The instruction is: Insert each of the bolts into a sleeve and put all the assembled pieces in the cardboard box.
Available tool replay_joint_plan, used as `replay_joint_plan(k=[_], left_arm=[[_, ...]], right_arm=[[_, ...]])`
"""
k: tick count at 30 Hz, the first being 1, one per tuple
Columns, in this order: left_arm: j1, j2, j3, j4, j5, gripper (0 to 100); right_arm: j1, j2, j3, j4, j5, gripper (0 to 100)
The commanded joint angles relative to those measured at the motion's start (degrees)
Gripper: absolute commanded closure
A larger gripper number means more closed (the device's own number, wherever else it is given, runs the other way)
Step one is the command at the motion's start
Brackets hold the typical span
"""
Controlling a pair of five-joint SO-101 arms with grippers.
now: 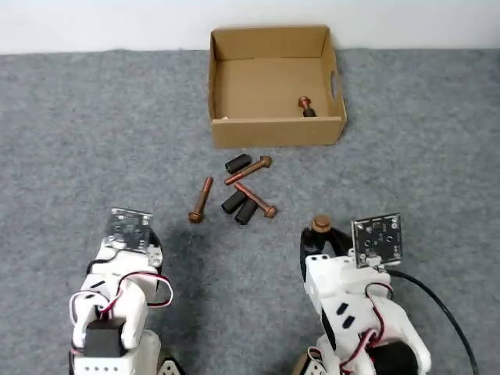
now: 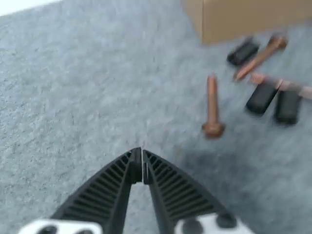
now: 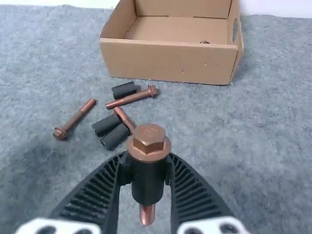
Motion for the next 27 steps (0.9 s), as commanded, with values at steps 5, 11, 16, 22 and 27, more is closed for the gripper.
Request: replay_joint_plan(k=[5, 11, 16, 22, 27], left_arm=[[-0.62, -0.53, 3.21, -3.52, -2.20, 100], [-0.79, -0.35, 3.21, -3.34, 0.35, 100], [-0.97, -0.26, 3.21, -2.90, 0.00, 100], [-0.70, -0.26, 3.21, -1.14, -0.18, 100], [-0.70, -0.26, 3.21, -0.70, -1.58, 100]], right_arm=[[0.57, 14.64, -14.95, 1.80, -1.41, 99.1], [0.48, 34.24, -27.69, 0.84, -5.19, 99.1], [0.75, 46.55, -33.58, -9.01, -4.31, 99.1], [0.84, 58.15, -34.11, -30.37, 4.84, 99.1], [0.84, 66.86, -34.11, -48.04, 11.25, 99.1]])
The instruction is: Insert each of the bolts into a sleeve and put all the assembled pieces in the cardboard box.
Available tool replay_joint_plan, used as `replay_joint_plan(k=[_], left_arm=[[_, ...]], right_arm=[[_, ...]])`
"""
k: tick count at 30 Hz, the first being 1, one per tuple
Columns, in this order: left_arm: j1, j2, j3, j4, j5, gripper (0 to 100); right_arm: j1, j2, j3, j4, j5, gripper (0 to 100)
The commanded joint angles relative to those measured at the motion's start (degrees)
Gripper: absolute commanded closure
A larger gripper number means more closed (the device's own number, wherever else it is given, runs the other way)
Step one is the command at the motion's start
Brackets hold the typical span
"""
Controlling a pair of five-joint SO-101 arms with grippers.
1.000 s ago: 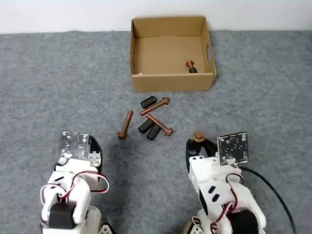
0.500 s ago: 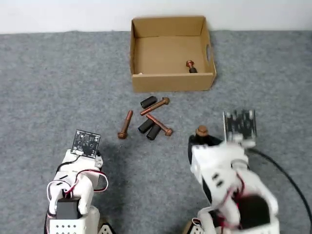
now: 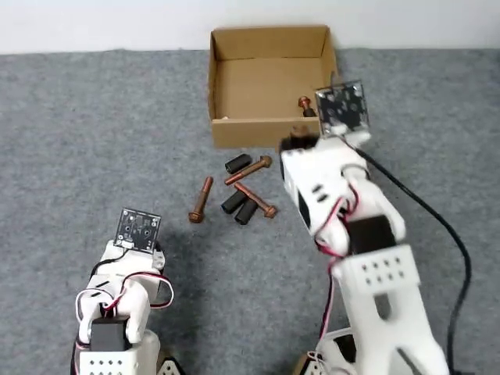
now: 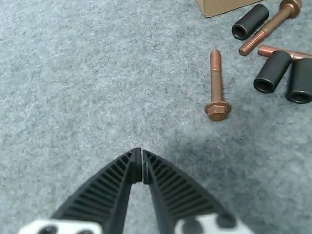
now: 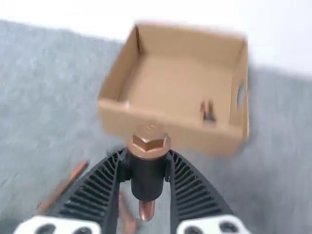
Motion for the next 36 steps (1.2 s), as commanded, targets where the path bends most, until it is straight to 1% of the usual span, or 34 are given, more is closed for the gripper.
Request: replay_joint_plan(k=[1, 7, 14, 17, 20, 26, 28, 32, 36], left_arm=[[-0.09, -0.35, -0.31, 0.53, -0.88, 100], [-0.09, -0.35, -0.31, 0.53, -0.97, 100], [0.00, -0.35, -0.31, 0.35, -0.97, 100], [0.00, -0.35, -0.31, 0.35, -0.97, 100], [0.00, -0.35, -0.31, 0.35, -0.97, 100], [0.00, -0.35, -0.31, 0.35, -0.97, 100], [0.00, -0.35, -0.31, 0.35, -0.97, 100], [0.00, -0.35, -0.31, 0.35, -0.97, 100], [0.00, -0.35, -0.31, 0.35, -0.97, 100]], right_arm=[[0.84, 5.32, -3.69, -13.14, 5.36, 99.1], [3.91, 16.75, -3.78, -28.70, 10.37, 99.1], [4.44, 29.05, -3.78, -44.97, 17.14, 99.1], [4.53, 35.38, -6.59, -51.30, 18.90, 99.1], [5.49, 42.33, -13.01, -54.11, 18.90, 99.1], [5.76, 54.73, -26.29, -53.67, 19.08, 99.1], [5.58, 57.80, -29.10, -50.59, 19.78, 99.0], [5.58, 62.99, -32.26, -42.95, 24.18, 98.9], [5.76, 64.48, -34.29, -37.67, 24.62, 98.9]])
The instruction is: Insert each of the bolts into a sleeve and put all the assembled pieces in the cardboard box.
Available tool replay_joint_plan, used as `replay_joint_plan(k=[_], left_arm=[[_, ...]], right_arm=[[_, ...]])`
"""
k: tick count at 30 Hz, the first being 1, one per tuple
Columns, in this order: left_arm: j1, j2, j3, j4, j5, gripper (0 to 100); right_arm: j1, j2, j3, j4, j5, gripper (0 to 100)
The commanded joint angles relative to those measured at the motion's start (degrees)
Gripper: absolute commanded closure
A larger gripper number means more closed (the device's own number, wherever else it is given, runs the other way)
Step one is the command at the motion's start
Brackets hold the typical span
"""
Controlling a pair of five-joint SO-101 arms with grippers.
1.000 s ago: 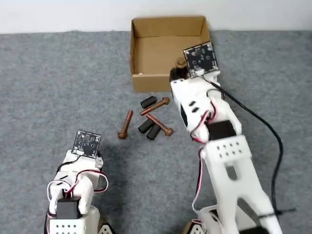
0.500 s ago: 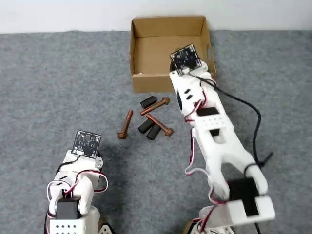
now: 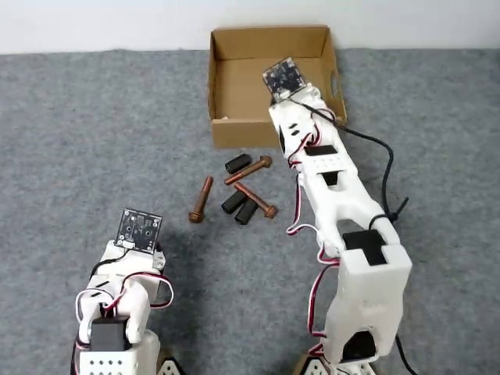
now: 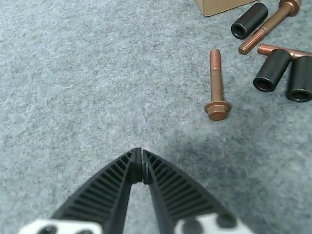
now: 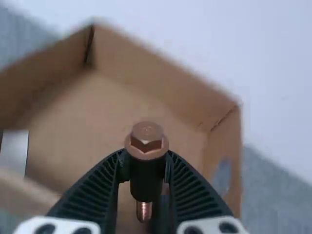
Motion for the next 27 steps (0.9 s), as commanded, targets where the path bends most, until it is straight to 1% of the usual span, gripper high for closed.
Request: replay_joint_plan(k=[1, 3, 7, 8, 11, 19, 22, 27], left_arm=[[0.00, -0.35, -0.31, 0.35, -0.79, 100], [0.00, -0.35, -0.31, 0.35, -0.79, 100], [0.00, -0.35, -0.31, 0.35, -0.79, 100], [0.00, -0.35, -0.31, 0.35, -0.79, 100], [0.00, -0.35, -0.31, 0.35, -0.79, 100], [-0.18, -0.35, -0.31, 0.35, -0.79, 100], [-0.35, -0.44, -0.31, 0.35, -0.79, 100], [-0.79, -0.44, -0.31, -0.70, -0.53, 100]], right_arm=[[0.48, -1.27, -5.71, 3.91, 0.88, 98.8], [0.31, -1.27, -6.42, 7.34, 0.88, 97.2], [0.22, -1.36, -7.91, 14.37, 0.88, 85.7], [0.22, -1.45, -8.44, 15.60, 0.79, 84.7], [0.13, -2.42, -10.29, 18.77, 0.79, 86.1], [-1.89, -10.77, -10.81, 31.87, 0.44, 98.5], [-2.59, -14.55, -10.81, 37.58, -2.81, 98.9], [-5.41, -19.82, -10.81, 50.42, -8.62, 98.8]])
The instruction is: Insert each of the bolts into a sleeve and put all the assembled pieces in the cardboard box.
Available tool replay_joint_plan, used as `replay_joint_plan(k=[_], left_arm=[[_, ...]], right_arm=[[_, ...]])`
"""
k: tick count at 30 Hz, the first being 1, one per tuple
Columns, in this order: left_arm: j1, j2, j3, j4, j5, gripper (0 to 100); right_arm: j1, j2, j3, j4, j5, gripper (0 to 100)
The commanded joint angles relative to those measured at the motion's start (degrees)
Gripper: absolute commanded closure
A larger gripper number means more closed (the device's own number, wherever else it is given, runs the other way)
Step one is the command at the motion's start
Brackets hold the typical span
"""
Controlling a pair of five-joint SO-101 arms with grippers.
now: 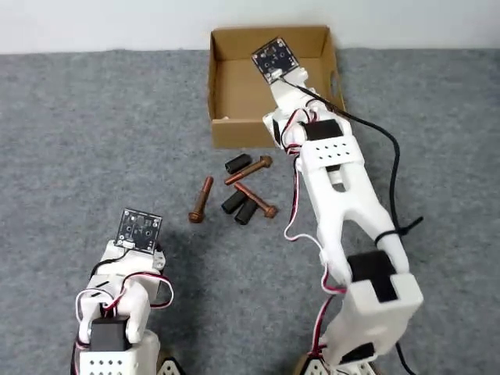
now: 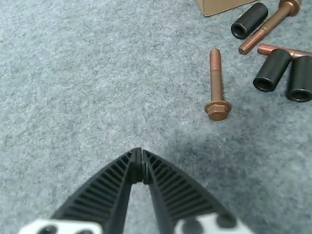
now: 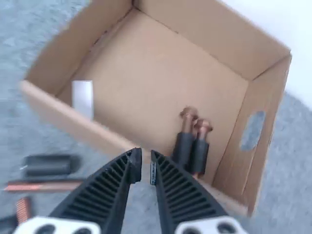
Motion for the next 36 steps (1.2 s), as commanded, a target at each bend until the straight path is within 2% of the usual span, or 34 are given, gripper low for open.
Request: replay_joint_plan(k=[1, 4, 10, 14, 17, 21, 23, 30, 36], left_arm=[[-2.02, -0.44, -0.31, -1.32, -0.44, 99], [-5.80, -0.44, -0.31, -3.52, -0.09, 99], [-6.07, -0.35, -0.31, -3.69, 1.05, 99], [-6.07, -0.35, -0.31, -3.69, 1.05, 99], [-6.07, -0.35, -0.31, -3.52, 1.05, 99], [-6.07, -0.35, -0.31, -3.52, 1.14, 99], [-6.07, -0.35, -0.31, -3.52, 1.14, 99], [-6.07, -0.35, -0.31, -3.43, 1.14, 99], [-6.07, -0.35, -0.31, -3.43, 1.14, 99]], right_arm=[[-2.33, -6.02, -2.90, 9.27, -3.96, 98.8], [-3.82, -7.69, -2.90, 16.48, -8.53, 98.8], [-6.81, -8.31, -2.99, 29.76, -22.33, 98.4], [-9.45, -8.04, -2.99, 33.71, -32.44, 98.3], [-11.91, -7.08, -2.99, 35.65, -37.19, 95.5], [-14.29, -3.03, -3.08, 37.14, -41.67, 81.4], [-14.99, -0.66, -3.34, 36.53, -43.08, 77.8], [-15.78, 9.89, -10.73, 34.33, -45.45, 84.9], [-16.22, 17.71, -17.58, 34.77, -47.38, 84.9]])
